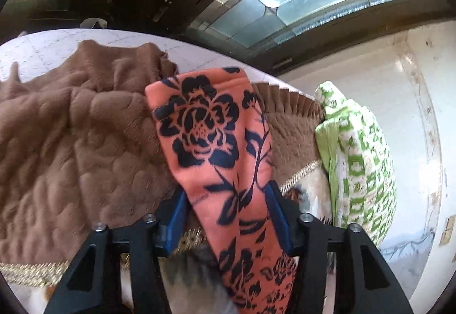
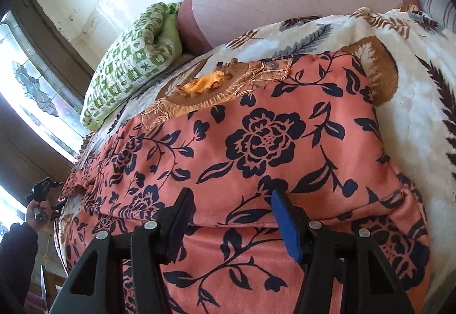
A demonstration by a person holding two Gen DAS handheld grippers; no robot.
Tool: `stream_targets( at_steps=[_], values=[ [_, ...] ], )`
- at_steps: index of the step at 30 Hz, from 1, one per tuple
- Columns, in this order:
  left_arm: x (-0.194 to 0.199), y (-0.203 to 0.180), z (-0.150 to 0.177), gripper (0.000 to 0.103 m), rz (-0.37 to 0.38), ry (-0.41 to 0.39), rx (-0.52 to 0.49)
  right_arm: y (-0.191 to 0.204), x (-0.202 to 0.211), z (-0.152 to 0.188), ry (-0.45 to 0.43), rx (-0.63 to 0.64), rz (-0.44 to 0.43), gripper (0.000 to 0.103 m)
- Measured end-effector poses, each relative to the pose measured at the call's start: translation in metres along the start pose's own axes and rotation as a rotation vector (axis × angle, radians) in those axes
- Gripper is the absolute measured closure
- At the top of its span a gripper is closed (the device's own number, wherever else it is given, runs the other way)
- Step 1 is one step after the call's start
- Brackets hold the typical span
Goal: Fold small clothes
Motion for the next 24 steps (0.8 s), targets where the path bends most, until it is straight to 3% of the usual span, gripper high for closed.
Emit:
stream_targets(
  at_steps=[2,3,4,9,14,17,24],
  values=[
    [-0.005,0.004,-0.005,0.072,-0.002,-0.018,0.026,0.001,-0.001,0.0,-0.004,0.015,0.006,0.043],
    [-0.007,0.007,-0.007,0.088,-0.009,-0.019,0.031,0.002,-0.002,0.0,-0.005,0.021,0.008,0.043],
    [-0.009,0.008,-0.007,0.09,-0.016,-0.019,0.03,0.002,-0.002,0.0,-0.005,0.023,0.009,0.043],
    [0.005,-0.021,-0.008,0.097,-0.042,-0.082,-0.114,0.003,-0.003,-0.003,-0.016,0.026,0.008,0.043],
    [0.029,-0.111,0.017,0.098,0.046,-0.067,-0.359,0.006,0.006,-0.01,-0.045,0.015,-0.003,0.043],
    [0.046,-0.169,0.049,0.098,0.107,-0.046,-0.504,0.007,0.016,-0.017,-0.069,-0.003,-0.023,0.043],
    [0.078,-0.291,0.172,0.098,0.267,0.038,-0.781,0.006,0.04,-0.028,-0.103,-0.045,-0.058,0.043]
  ],
)
Point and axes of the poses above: each gripper's, at about its wrist camera, not at the fingertips, and x roughly against the way its jaws point, y to its left, z to its underside, the point moved 9 cm from there along -x, roughly the way its jaws point, and after that the axes turned 13 degrees about -x, right-handed, at the moved point
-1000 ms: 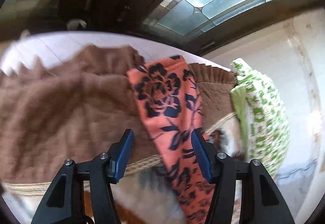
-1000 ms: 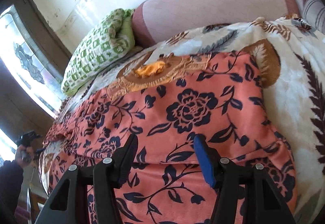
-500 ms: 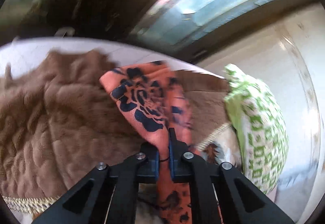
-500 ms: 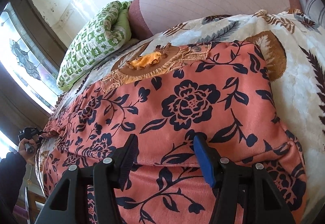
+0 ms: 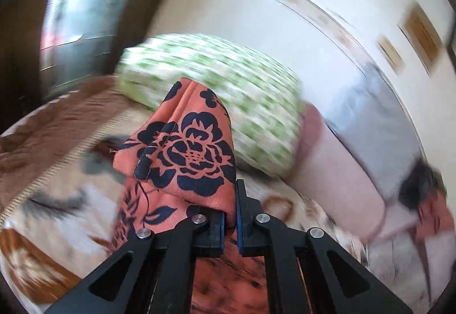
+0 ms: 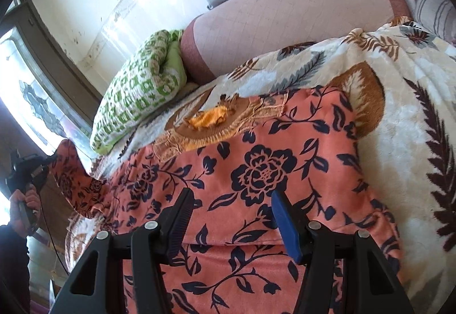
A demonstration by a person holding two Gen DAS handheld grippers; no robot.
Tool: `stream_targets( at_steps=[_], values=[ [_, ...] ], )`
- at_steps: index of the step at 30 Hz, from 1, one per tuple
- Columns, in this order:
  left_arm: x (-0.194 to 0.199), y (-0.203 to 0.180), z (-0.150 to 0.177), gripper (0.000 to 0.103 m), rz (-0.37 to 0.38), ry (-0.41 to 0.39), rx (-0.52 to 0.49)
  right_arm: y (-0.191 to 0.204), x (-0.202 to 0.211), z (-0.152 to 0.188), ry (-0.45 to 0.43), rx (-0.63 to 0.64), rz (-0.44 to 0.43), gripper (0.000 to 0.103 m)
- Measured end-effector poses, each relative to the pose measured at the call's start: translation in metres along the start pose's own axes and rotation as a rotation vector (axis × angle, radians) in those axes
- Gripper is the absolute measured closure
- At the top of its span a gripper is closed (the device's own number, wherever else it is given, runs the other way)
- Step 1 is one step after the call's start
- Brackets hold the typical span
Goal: Fold small clothes
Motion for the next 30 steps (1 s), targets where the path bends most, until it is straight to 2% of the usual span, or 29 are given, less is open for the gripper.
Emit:
stream_targets(
  at_steps=[3,7,10,12,14,15,16,17,19,21,22,23,25,27,30],
  values=[
    [-0.018,-0.081,0.029,0.098,0.079,0.054,-0.077,-0.002,0.008,-0.005,-0.005,-0.022,-0.016,0.043],
    [-0.043,-0.161,0.075,0.098,0.163,0.129,-0.137,-0.004,0.019,-0.014,-0.006,-0.069,-0.056,0.043],
    [-0.073,-0.221,0.131,0.098,0.219,0.222,-0.162,-0.007,0.027,-0.023,-0.012,-0.12,-0.09,0.043],
    [-0.091,-0.246,0.162,0.097,0.241,0.285,-0.169,-0.012,0.03,-0.03,-0.006,-0.173,-0.125,0.043],
    [-0.105,-0.271,0.208,0.081,0.273,0.411,-0.17,-0.021,0.035,-0.038,-0.011,-0.221,-0.141,0.043],
    [-0.107,-0.276,0.219,0.066,0.279,0.448,-0.172,-0.025,0.036,-0.042,-0.019,-0.233,-0.134,0.042],
    [-0.103,-0.284,0.23,0.062,0.313,0.483,-0.184,-0.029,0.037,-0.045,-0.02,-0.245,-0.134,0.042],
    [-0.099,-0.29,0.232,0.061,0.336,0.484,-0.201,-0.032,0.037,-0.046,-0.007,-0.262,-0.141,0.042],
    [-0.077,-0.288,0.216,0.052,0.379,0.437,-0.255,-0.035,0.035,-0.048,0.024,-0.293,-0.165,0.04],
    [-0.061,-0.273,0.184,0.042,0.364,0.355,-0.297,-0.033,0.031,-0.048,0.045,-0.296,-0.172,0.039],
    [-0.053,-0.261,0.165,0.038,0.324,0.299,-0.321,-0.031,0.028,-0.048,0.055,-0.293,-0.18,0.038],
    [-0.044,-0.241,0.145,0.032,0.253,0.244,-0.347,-0.027,0.024,-0.047,0.072,-0.292,-0.194,0.037],
    [-0.03,-0.195,0.116,0.03,0.096,0.19,-0.375,-0.022,0.012,-0.041,0.125,-0.305,-0.202,0.034],
    [-0.027,-0.153,0.101,0.03,-0.009,0.18,-0.373,-0.022,0.0,-0.034,0.16,-0.313,-0.179,0.034],
    [-0.033,-0.088,0.097,0.03,-0.127,0.236,-0.304,-0.028,-0.024,-0.023,0.217,-0.32,-0.127,0.034]
  ],
)
Point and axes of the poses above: each gripper's, at about its wrist camera, not at the fingertips, and x roughly against the way its jaws point, y to its left, z to its underside, the point moved 9 cm from there along -x, roughly the way its jaws point, and after that the axes turned 13 degrees about -x, right-handed, at the moved point
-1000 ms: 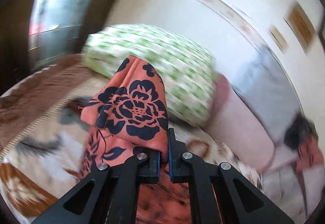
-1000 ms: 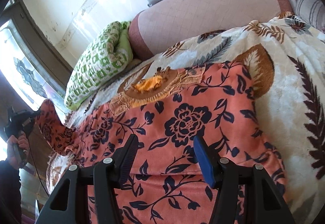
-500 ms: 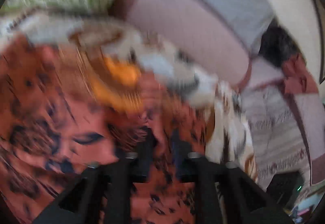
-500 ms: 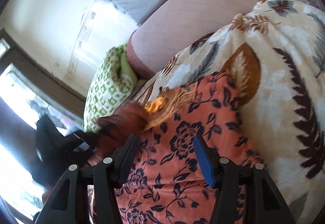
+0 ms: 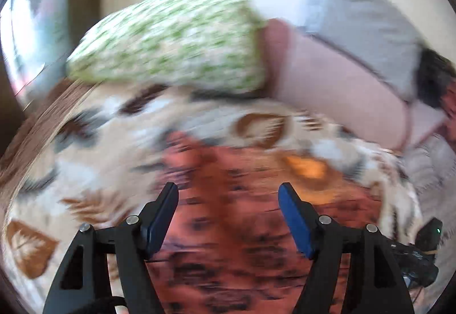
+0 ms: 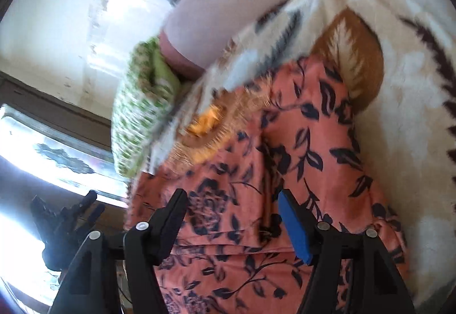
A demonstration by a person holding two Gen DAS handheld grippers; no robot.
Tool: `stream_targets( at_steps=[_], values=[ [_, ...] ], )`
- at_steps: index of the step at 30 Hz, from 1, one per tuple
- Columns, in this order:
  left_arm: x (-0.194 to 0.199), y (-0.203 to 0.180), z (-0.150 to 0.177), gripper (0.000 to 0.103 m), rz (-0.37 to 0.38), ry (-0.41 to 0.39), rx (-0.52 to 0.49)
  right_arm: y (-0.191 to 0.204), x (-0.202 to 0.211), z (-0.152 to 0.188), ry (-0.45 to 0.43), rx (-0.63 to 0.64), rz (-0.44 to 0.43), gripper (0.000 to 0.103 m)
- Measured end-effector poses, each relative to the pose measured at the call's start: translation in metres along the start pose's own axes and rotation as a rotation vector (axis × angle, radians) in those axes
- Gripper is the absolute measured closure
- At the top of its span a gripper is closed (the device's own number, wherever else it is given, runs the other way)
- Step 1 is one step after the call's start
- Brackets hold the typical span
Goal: Fold small clothes
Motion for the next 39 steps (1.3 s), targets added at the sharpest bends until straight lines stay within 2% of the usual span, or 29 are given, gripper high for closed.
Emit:
stream_targets(
  at_steps=[3,6,8,9,12,14,18,19,21,22,24,25,26,28,31,33,35,37,38,39],
  values=[
    [-0.015,0.038,0.022,0.03,-0.05,0.069,0.049,-0.011,-0.03,0.005,0.08,-0.08,-0.012,0.034],
    [-0.032,0.05,0.042,0.03,-0.084,0.152,0.031,-0.006,-0.041,0.009,0.076,-0.049,-0.013,0.038],
    [-0.044,0.052,0.053,0.03,-0.105,0.192,0.015,0.001,-0.048,0.016,0.099,-0.001,0.021,0.065],
    [-0.049,0.051,0.057,0.03,-0.114,0.207,0.009,0.003,-0.054,0.024,0.127,0.034,0.047,0.088],
    [-0.058,0.052,0.068,0.03,-0.139,0.258,0.012,0.007,-0.052,0.032,0.1,0.131,0.116,0.093],
    [-0.059,0.05,0.071,0.03,-0.136,0.263,0.006,0.014,-0.038,0.025,0.051,0.15,0.111,0.094],
    [-0.062,0.04,0.072,0.03,-0.139,0.273,-0.049,0.03,0.012,-0.006,-0.113,0.192,0.098,0.095],
    [-0.064,0.034,0.073,0.03,-0.142,0.282,-0.067,0.024,0.024,-0.015,-0.152,0.185,0.122,0.095],
    [-0.066,0.026,0.074,0.03,-0.146,0.295,-0.087,0.004,0.03,-0.026,-0.174,0.147,0.182,0.095],
    [-0.069,0.022,0.074,0.03,-0.142,0.3,-0.09,-0.005,0.026,-0.027,-0.149,0.119,0.195,0.094],
    [-0.07,0.016,0.069,0.03,-0.146,0.289,-0.084,-0.032,0.001,-0.016,0.014,0.042,0.244,0.092],
    [-0.07,0.014,0.065,0.03,-0.146,0.274,-0.08,-0.049,-0.008,-0.011,0.066,-0.009,0.3,0.092],
    [-0.068,0.011,0.058,0.03,-0.146,0.247,-0.076,-0.052,-0.005,-0.013,0.052,-0.051,0.267,0.092],
    [-0.067,0.004,0.045,0.03,-0.139,0.214,-0.092,-0.05,0.006,-0.022,0.028,-0.06,0.279,0.092],
    [-0.076,-0.006,0.033,0.03,-0.138,0.199,-0.129,-0.044,0.037,-0.042,-0.137,-0.033,0.304,0.088],
    [-0.09,-0.007,0.032,0.03,-0.146,0.224,-0.135,-0.033,0.047,-0.046,-0.207,0.001,0.272,0.089],
    [-0.108,-0.009,0.042,0.03,-0.132,0.288,-0.14,-0.014,0.039,-0.042,-0.184,0.055,0.19,0.089],
    [-0.121,-0.01,0.054,0.027,-0.135,0.343,-0.174,0.002,0.021,-0.028,-0.104,0.09,0.124,0.089],
    [-0.121,-0.011,0.055,0.026,-0.147,0.32,-0.204,0.006,0.007,-0.022,-0.051,0.096,0.123,0.089],
    [-0.12,-0.011,0.055,0.025,-0.152,0.314,-0.217,-0.003,-0.012,-0.012,0.026,0.093,0.177,0.089]
  ],
)
Point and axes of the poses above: each gripper's, at about its wrist camera, not at the fingertips, and x roughly against the way its jaws point, y to its left, z to its underside, the point moved 9 cm from there along -x, roughly the way its jaws point, and after that the axes turned 13 degrees about -x, right-handed, at the moved point
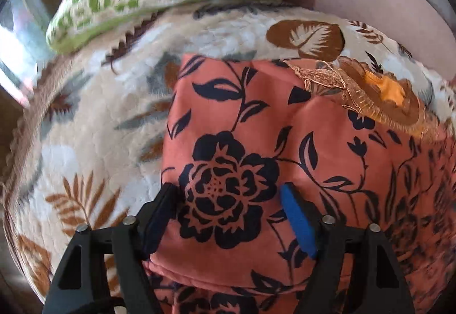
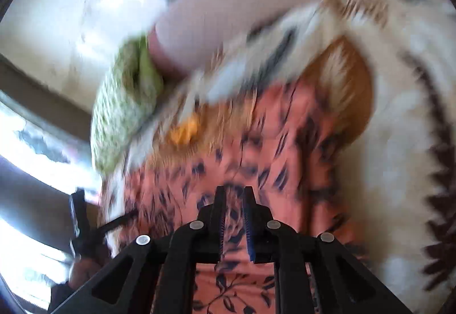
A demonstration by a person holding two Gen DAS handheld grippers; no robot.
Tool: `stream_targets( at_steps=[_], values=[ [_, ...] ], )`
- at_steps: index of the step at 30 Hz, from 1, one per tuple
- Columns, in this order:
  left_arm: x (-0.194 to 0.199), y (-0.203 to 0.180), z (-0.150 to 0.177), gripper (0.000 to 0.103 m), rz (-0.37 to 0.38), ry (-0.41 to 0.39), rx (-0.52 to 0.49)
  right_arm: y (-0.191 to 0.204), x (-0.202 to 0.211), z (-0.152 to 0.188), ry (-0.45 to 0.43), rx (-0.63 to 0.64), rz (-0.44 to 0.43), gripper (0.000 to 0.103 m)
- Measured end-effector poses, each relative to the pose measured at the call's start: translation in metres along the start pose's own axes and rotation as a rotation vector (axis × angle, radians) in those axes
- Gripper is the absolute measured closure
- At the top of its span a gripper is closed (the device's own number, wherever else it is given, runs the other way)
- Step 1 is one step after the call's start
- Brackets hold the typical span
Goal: Fold small clothes
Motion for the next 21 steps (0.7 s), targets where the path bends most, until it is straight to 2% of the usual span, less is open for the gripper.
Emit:
stream_targets(
  at_steps=[2,4,7,8,9,10,11,12,14,18,21],
  values=[
    [0.005,0.002,0.001,0.025,0.018,0.014,0.011,-0.017,-0.025,0.01,0.076,-0.031,0.09,0.091],
    [0.02,0.006,-0.001,0.025,0.048,-0.026,0.042,-0.013,-0.017,0.006,0.043,-0.041,0.056,0.09],
    [0.043,0.011,0.0,0.025,0.058,-0.128,0.076,0.009,0.0,0.008,-0.004,0.043,0.018,0.089],
    [0.039,0.008,0.006,0.025,0.053,-0.105,0.06,0.017,0.001,0.012,-0.005,0.06,0.001,0.089],
    [0.029,0.003,0.014,0.025,0.054,-0.048,0.032,0.025,-0.009,0.017,0.014,0.067,-0.002,0.083],
    [0.01,-0.003,0.028,0.025,0.056,0.053,-0.015,0.021,-0.024,0.027,0.073,0.067,0.03,0.077],
    [0.011,-0.004,0.029,0.025,0.046,0.03,-0.03,0.013,-0.033,0.036,0.126,0.064,0.067,0.077],
    [0.018,-0.003,0.028,0.025,0.035,0.003,-0.031,0.014,-0.033,0.036,0.096,0.075,0.055,0.077],
    [0.031,0.0,0.031,0.025,0.065,0.016,0.003,0.017,-0.021,0.041,0.088,0.098,0.065,0.077],
    [0.075,0.01,0.049,0.025,0.159,-0.068,0.058,0.022,0.019,0.053,0.065,0.149,0.026,0.077],
    [0.107,0.029,0.084,0.025,0.153,-0.109,0.039,0.015,0.052,0.065,0.051,0.126,-0.017,0.077]
  ],
)
Point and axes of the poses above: each gripper's, at about its wrist camera, not at the fingertips, and x roughly against the way its jaws point, y to its left, z to its underside, the point moved 9 cm from there along -x, roughly the way its jaws point, and after that the axes turned 13 degrees about -x, right-handed, at the moved point
